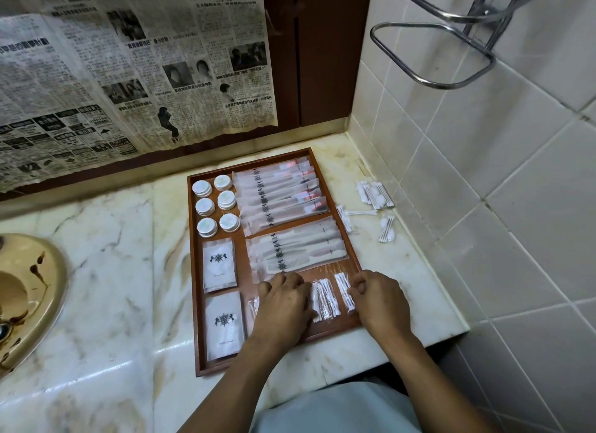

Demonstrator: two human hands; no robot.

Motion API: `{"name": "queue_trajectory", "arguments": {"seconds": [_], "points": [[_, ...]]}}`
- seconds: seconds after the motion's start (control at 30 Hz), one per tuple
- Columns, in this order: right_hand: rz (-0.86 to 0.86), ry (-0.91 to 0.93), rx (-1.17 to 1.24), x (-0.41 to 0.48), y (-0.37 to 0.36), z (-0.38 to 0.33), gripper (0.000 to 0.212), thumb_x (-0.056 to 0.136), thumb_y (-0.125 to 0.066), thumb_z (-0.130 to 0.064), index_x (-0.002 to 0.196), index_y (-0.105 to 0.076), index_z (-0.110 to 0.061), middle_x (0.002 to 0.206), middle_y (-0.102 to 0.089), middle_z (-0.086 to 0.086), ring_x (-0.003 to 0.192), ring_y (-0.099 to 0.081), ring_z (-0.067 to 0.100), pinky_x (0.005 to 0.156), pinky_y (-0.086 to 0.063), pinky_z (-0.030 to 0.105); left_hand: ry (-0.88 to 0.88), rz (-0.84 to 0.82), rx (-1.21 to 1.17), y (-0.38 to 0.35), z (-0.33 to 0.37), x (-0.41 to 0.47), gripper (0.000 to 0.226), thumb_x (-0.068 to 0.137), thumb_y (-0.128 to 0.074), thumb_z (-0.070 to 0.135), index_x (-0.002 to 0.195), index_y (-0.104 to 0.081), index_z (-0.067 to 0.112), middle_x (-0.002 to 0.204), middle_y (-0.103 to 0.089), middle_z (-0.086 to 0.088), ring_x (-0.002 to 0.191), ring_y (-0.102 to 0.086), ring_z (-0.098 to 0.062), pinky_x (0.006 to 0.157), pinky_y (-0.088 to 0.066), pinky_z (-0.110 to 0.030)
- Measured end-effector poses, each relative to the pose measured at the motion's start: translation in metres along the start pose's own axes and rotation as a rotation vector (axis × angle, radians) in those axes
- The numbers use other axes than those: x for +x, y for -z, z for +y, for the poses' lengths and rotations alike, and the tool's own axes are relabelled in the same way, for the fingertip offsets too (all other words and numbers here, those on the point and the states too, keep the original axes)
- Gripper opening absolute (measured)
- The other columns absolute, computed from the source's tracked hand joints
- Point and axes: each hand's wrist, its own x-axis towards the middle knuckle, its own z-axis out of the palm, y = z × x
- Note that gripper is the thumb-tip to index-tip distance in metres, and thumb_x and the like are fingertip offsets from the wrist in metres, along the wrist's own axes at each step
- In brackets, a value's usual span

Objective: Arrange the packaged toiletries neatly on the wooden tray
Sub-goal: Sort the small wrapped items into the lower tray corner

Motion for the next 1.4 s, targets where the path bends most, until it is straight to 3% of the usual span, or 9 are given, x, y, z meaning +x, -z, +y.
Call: {"name": "queue_trajectory", "arguments": {"seconds": [0.1, 0.27, 0.53, 0.97, 1.3, 1.4], "points": [[-0.017, 0.051, -0.028, -0.001, -0.003, 0.003, 0.025, 0.09, -0.069, -0.022, 0.115, -0.073, -0.026, 0.099, -0.07, -0.003, 0.093, -0.067, 0.02, 0.075, -0.056, 0.035, -0.014, 0.008, 0.005, -0.001, 0.001, 0.0, 0.041, 0.092, -0.062, 0.048, 0.127, -0.061, 0.027, 0.136, -0.051, 0.007, 0.125, -0.04, -0.022, 0.096, -0.025, -0.04], [-0.093, 0.118, -0.128, -0.005, -0.009, 0.008, 0.034, 0.095, -0.063, -0.028, 0.129, -0.065, -0.031, 0.12, -0.064, -0.002, 0.11, -0.062, 0.019, 0.086, -0.052, 0.033, -0.021, 0.021, 0.001, -0.003, 0.002, 0.001, 0.036, 0.092, -0.061, 0.05, 0.119, -0.063, 0.027, 0.132, -0.053, 0.007, 0.124, -0.04, -0.022, 0.096, -0.025, -0.04], [-0.132, 0.105, -0.205, -0.006, -0.01, 0.005, 0.029, 0.096, -0.056, -0.024, 0.122, -0.068, -0.029, 0.12, -0.064, -0.002, 0.108, -0.063, 0.02, 0.084, -0.053, 0.034, -0.036, 0.028, 0.012, -0.009, 0.001, 0.0, 0.033, 0.09, -0.065, 0.047, 0.115, -0.063, 0.026, 0.13, -0.052, 0.007, 0.122, -0.04, -0.022, 0.094, -0.026, -0.04], [-0.13, 0.142, -0.242, -0.008, -0.012, 0.006, 0.043, 0.098, -0.043, -0.019, 0.134, -0.06, -0.037, 0.127, -0.059, -0.004, 0.112, -0.062, 0.018, 0.087, -0.052, 0.031, -0.05, 0.047, 0.008, -0.012, 0.007, 0.004, 0.032, 0.09, -0.064, 0.045, 0.114, -0.063, 0.025, 0.131, -0.053, 0.005, 0.121, -0.041, -0.024, 0.094, -0.026, -0.041], [-0.123, 0.149, -0.233, -0.01, -0.005, -0.001, 0.042, 0.095, -0.056, -0.024, 0.135, -0.056, -0.036, 0.121, -0.057, -0.003, 0.101, -0.065, 0.023, 0.08, -0.053, 0.036, -0.059, 0.108, -0.009, -0.019, 0.009, 0.005, 0.045, 0.086, -0.062, 0.057, 0.123, -0.061, 0.03, 0.129, -0.052, 0.006, 0.118, -0.044, -0.023, 0.094, -0.029, -0.041], [-0.165, 0.159, -0.251, -0.011, -0.004, -0.004, 0.039, 0.094, -0.052, -0.02, 0.13, -0.059, -0.033, 0.123, -0.057, -0.002, 0.101, -0.065, 0.024, 0.079, -0.053, 0.035, -0.073, 0.088, 0.015, -0.022, 0.013, 0.006, 0.048, 0.081, -0.068, 0.055, 0.121, -0.064, 0.03, 0.128, -0.056, 0.004, 0.116, -0.048, -0.026, 0.093, -0.033, -0.044]]}}
